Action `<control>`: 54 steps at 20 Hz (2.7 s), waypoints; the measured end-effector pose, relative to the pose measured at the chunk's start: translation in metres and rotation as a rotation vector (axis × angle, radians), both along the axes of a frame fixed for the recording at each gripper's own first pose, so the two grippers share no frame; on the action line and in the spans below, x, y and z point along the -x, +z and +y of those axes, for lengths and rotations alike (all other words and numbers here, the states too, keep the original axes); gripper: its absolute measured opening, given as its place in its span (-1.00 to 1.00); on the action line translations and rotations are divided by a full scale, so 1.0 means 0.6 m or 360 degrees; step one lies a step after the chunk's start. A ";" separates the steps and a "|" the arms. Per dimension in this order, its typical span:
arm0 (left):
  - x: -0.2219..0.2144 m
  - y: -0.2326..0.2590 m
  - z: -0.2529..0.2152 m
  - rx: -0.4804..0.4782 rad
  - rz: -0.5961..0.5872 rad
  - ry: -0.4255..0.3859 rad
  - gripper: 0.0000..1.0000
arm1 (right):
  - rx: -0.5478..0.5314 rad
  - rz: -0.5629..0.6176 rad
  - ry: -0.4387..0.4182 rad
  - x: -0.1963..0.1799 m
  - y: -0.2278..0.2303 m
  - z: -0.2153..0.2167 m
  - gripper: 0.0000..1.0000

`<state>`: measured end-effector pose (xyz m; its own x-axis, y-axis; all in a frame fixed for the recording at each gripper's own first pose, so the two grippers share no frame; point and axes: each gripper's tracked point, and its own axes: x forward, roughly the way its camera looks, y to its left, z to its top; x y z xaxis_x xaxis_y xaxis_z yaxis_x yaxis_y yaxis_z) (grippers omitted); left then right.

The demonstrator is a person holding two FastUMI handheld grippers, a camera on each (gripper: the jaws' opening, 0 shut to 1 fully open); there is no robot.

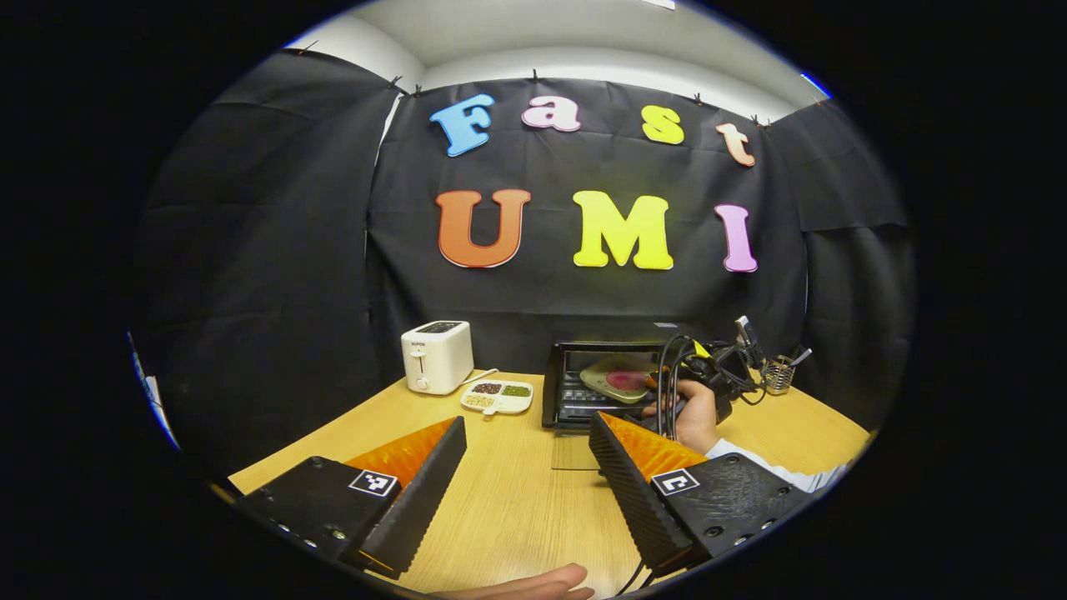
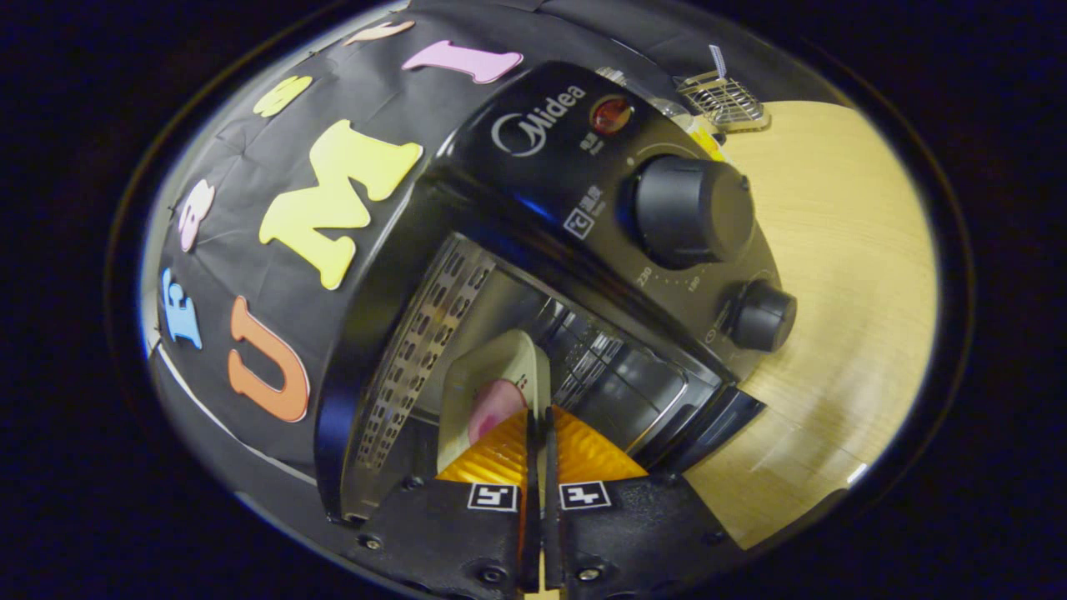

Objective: Open the electric oven with the left hand, put the food in, and close the electric oven.

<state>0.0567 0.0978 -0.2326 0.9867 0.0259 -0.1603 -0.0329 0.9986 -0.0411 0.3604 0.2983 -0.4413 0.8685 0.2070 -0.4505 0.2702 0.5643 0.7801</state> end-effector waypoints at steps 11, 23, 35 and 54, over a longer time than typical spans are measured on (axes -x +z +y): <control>0.016 -0.021 -0.030 0.0000 0.0045 -0.0046 0.89 | 0.0326 -0.0072 -0.0016 0.026 -0.008 -0.056 -0.05; 0.060 0.005 -0.083 -0.0007 -0.0003 -0.0089 0.89 | 0.0601 -0.0219 0.0342 0.162 0.029 -0.080 0.90; 0.022 -0.035 -0.131 -0.0028 0.0113 -0.0144 0.89 | 0.1117 -0.0605 0.0467 0.280 0.210 -0.241 0.89; -0.106 -0.250 -0.284 -0.0117 0.0620 -0.0336 0.89 | 0.1530 -0.0889 0.0027 0.376 0.511 -0.616 0.90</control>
